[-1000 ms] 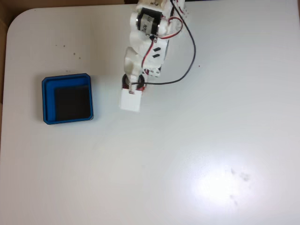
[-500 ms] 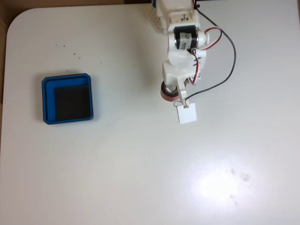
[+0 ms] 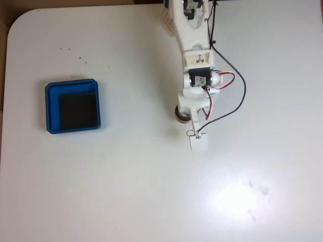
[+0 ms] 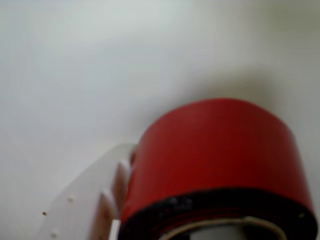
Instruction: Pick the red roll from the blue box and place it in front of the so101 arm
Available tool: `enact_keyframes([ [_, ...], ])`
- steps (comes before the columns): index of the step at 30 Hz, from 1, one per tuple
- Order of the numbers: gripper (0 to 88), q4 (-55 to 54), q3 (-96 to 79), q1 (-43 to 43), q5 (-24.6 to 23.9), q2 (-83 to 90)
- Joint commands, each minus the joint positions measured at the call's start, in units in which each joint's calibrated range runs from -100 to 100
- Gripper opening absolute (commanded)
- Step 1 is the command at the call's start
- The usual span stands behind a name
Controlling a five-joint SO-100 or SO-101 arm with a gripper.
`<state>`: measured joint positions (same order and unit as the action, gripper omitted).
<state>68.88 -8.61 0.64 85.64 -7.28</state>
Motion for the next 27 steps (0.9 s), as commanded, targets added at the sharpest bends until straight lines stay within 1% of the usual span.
enact_keyframes([
  [1,0.8,-9.31,-8.64,0.19,-0.10,2.93],
  [5,0.7,-23.01,-22.39,0.09,0.60,8.29],
  [9,0.7,-30.93,-34.07,0.28,0.69,14.89],
  [16,0.7,-31.84,-40.27,0.28,0.87,25.51],
  [24,0.7,-31.67,-47.36,2.63,0.95,26.26],
  [27,0.7,-29.77,-47.99,3.80,1.13,26.18],
])
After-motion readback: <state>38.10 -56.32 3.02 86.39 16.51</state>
